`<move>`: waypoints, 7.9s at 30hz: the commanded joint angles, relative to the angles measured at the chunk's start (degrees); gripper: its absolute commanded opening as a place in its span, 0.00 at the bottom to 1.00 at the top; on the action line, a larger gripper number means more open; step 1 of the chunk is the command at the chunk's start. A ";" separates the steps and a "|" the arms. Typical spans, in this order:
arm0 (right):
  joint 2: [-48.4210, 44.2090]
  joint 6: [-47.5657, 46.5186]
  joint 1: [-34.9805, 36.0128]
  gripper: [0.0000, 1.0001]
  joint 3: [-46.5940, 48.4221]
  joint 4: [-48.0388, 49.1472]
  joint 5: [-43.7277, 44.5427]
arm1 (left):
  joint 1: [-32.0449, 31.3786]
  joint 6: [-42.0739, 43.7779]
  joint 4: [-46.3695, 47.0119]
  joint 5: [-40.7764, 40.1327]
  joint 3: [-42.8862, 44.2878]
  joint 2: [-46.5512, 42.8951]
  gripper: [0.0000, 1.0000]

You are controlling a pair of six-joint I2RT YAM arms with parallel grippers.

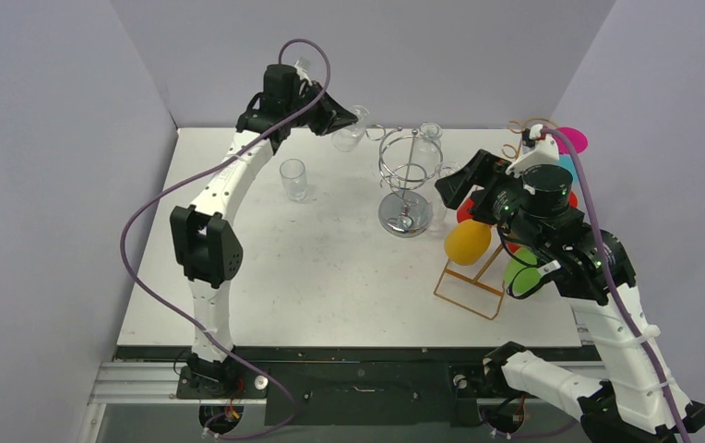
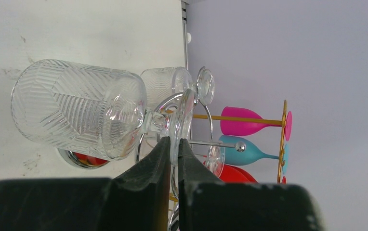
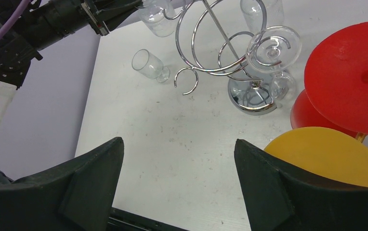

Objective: Take the wine glass off the wine glass rack
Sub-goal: Pick up the wine glass from the wine rack, then place the wine glass at the center of the board.

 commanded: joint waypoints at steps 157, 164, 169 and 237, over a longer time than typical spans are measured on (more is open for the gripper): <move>11.55 61.60 -1.78 0.00 -15.37 80.32 -27.72 | -9.87 -33.55 86.98 10.70 -44.26 -41.11 0.00; 8.26 44.06 -2.69 0.34 -9.69 58.20 -23.23 | -9.64 -20.51 68.30 7.86 -45.30 -47.12 0.00; 6.56 34.97 -2.82 0.57 -5.03 45.87 -18.60 | -9.35 -11.83 56.47 5.46 -44.17 -50.15 0.00; 3.41 -1.25 -3.00 0.80 14.24 4.87 -6.62 | 9.38 33.28 -30.98 -42.19 1.81 9.79 0.00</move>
